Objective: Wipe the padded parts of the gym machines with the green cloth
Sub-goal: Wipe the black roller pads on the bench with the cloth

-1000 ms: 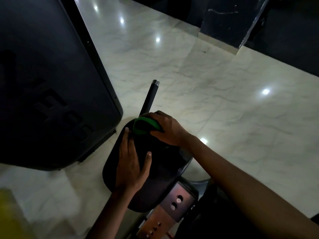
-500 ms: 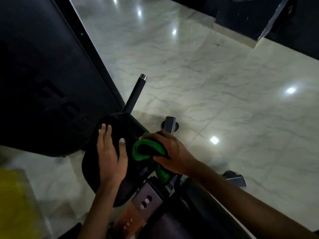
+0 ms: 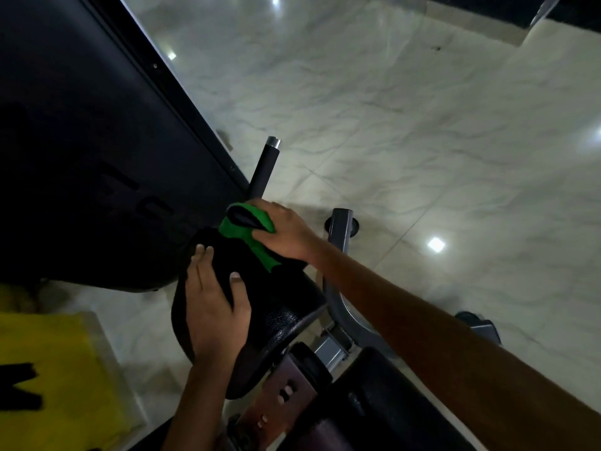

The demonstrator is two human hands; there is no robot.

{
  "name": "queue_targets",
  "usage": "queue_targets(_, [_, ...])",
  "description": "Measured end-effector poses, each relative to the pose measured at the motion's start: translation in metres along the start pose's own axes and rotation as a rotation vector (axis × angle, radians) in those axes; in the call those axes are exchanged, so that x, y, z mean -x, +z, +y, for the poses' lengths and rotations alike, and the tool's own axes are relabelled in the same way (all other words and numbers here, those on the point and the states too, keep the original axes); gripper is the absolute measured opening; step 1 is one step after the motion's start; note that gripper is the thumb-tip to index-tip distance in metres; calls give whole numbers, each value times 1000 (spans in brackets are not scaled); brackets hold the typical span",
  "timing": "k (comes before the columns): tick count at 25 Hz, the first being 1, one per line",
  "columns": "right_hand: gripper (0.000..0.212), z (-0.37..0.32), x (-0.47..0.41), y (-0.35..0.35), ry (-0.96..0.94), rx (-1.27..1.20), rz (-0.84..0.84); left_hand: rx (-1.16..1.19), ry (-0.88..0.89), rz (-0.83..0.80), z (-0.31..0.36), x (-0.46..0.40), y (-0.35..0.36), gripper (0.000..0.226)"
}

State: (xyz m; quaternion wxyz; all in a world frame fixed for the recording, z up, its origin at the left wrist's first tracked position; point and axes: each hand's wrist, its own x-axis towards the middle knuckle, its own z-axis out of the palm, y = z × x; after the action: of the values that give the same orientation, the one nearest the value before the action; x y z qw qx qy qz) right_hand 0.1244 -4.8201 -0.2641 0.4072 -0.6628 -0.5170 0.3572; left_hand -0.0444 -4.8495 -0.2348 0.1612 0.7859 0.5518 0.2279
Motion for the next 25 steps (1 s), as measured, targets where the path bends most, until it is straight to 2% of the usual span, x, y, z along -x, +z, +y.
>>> queue_targets(3, [62, 18, 44, -10, -34, 11, -14, -15, -2, 19, 2, 1, 2, 64])
queue_targets(9, [61, 26, 112, -30, -15, -1, -22, -46, -14, 23, 4, -1, 2, 63])
queue_targets(12, [52, 22, 128, -26, 2, -45, 54, -59, -5, 34, 5, -2, 2, 61])
queue_targets(14, [38, 15, 139, -20, 124, -227, 140, -108, -2, 20, 5, -3, 1, 60])
queue_targets(19, [34, -10, 129, 5, 672, -552, 532, -222, 22, -4, 8, -1, 1, 59])
queue_targets(22, [53, -48, 143, 26, 753, -699, 651, -240, 13, 12, 7, -1, 2, 58])
queue_targets(25, [59, -63, 148, 37, 727, -687, 738, -231, -10, 9, 9, 0, 2, 59])
